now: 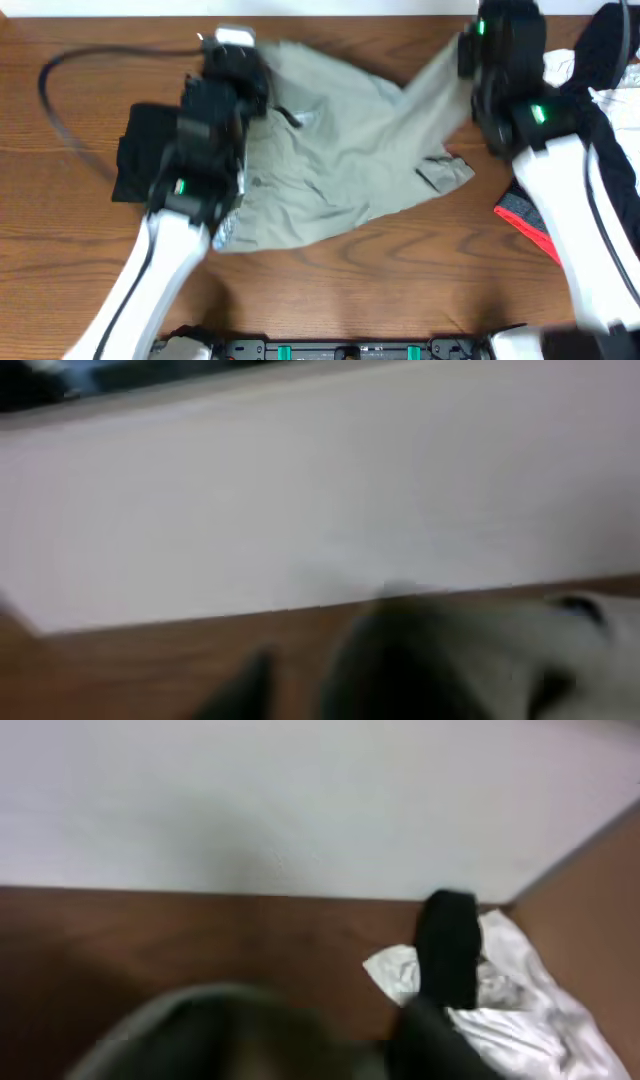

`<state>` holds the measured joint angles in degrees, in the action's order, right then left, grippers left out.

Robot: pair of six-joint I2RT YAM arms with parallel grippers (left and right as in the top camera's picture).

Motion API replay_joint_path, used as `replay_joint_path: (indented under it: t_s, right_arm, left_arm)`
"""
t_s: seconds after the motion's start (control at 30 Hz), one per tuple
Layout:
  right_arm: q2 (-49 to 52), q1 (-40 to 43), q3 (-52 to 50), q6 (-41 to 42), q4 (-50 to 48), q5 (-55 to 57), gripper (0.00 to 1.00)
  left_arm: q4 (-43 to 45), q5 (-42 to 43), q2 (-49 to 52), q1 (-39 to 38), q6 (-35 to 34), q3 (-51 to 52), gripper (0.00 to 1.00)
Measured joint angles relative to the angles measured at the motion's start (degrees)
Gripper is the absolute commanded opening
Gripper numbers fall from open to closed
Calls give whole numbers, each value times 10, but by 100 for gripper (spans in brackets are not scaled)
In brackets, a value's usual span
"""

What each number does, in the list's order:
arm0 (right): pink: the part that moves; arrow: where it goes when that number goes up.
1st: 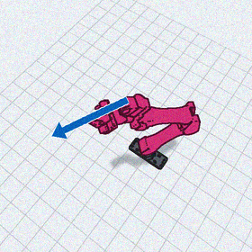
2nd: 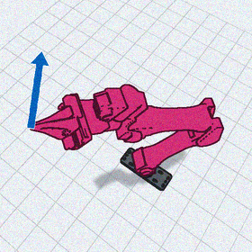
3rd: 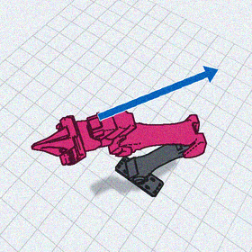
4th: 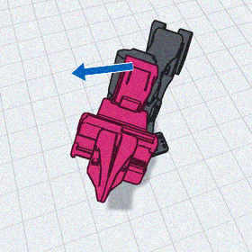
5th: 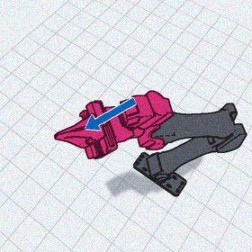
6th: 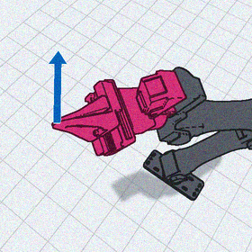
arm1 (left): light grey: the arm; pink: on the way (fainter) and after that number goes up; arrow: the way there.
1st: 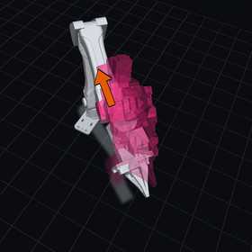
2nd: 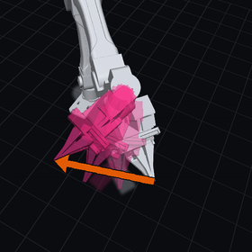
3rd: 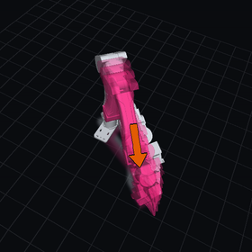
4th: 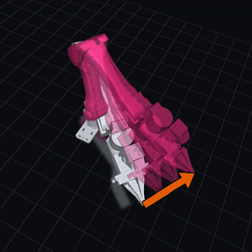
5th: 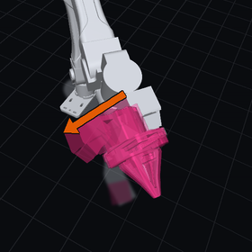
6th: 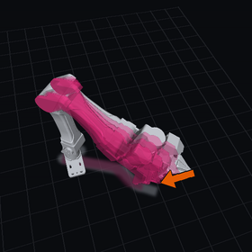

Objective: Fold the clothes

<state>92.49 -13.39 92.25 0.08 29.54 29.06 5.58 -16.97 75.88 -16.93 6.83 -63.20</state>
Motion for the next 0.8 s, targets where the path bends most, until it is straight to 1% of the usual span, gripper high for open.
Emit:
replay_joint_path:
  t_s: [0.03,0.1,0.2,0.23,0.37,0.53,0.6,0.7,0.8]
  right_arm:
    - [29,21,4,-3,3,-18,99]
    - [85,60,14,-8,45,-60,99]
    - [123,94,17,-10,104,-104,99]
    - [128,100,17,-10,118,-115,99]
    - [122,106,27,-10,185,-148,99]
    - [109,105,37,-9,321,-208,99]
    - [108,105,35,-9,348,-231,99]
    - [108,105,21,-9,370,-260,99]
    - [108,105,4,-9,374,-280,99]
  left_arm:
    - [-9,1,30,23,-9,-6,100]
    - [-68,13,83,62,-28,-17,98]
    - [-146,40,118,92,-39,-20,98]
    - [-160,49,120,95,-41,-20,98]
    - [-214,77,97,90,-47,-30,98]
    - [-359,151,28,68,-54,-41,98]
    - [-430,179,7,58,-58,-44,98]
    - [-505,201,4,53,-66,-45,98]
    - [-537,211,26,53,-70,-45,98]
